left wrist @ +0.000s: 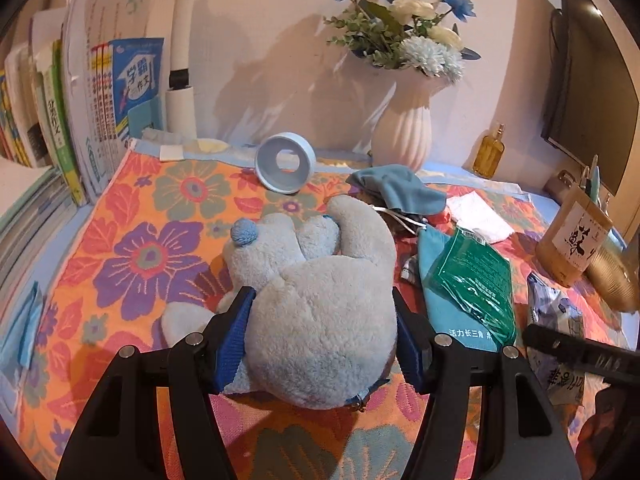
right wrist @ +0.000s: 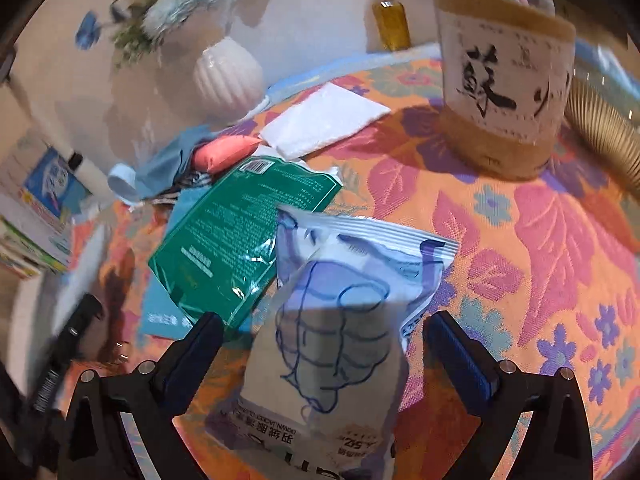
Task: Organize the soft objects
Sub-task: 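Carry the bear and snack bag to the glass bowl and open both tools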
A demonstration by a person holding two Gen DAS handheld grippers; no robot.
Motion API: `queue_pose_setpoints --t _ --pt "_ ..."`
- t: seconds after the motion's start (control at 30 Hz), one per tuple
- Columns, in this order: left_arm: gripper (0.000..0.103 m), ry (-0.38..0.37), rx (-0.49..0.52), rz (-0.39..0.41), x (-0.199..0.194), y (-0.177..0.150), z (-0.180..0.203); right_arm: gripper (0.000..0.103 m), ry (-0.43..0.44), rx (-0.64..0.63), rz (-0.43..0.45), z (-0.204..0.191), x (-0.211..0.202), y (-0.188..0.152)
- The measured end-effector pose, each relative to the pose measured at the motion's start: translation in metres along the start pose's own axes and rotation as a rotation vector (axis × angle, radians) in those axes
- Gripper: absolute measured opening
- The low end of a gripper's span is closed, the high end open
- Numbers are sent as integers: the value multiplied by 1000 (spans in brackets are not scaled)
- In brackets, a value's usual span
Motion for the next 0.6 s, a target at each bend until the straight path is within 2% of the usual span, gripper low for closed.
queue_pose_setpoints --t 0.03,0.07,0.13,0.17,0.2,0.27,0.37,0.47,0.6 --pt "61 0 6 5 -1 0 0 85 -10 -18 17 0 -2 -2" --pt "61 0 16 11 -2 1 2 67 -20 -32 36 1 -7 -4" --pt "61 7 34 18 -4 1 5 56 54 -15 55 1 -16 -9" --pt "61 11 46 21 -5 1 8 56 117 20 55 2 -23 -13" --pt "61 15 55 23 -6 1 10 56 133 31 57 2 -26 -14" --pt "61 21 81 25 -11 2 17 55 137 21 83 7 -40 -13" --pt "61 -11 95 50 -27 7 36 55 154 12 145 7 -62 0" --pt "61 -52 115 94 -45 25 61 55 188 10 225 4 -92 21" --pt "61 -108 151 163 -68 55 102 55 191 5 333 12 -131 47"
Point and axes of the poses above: each gripper's, at about its wrist camera, not at the fingertips, and x roughly the way its jaws point, z to its right, y to its top, the point moved 8 cm from there along x, roughly the way its jaws point, and after that the axes turned 5 degrees about z, right-handed, at the moved point
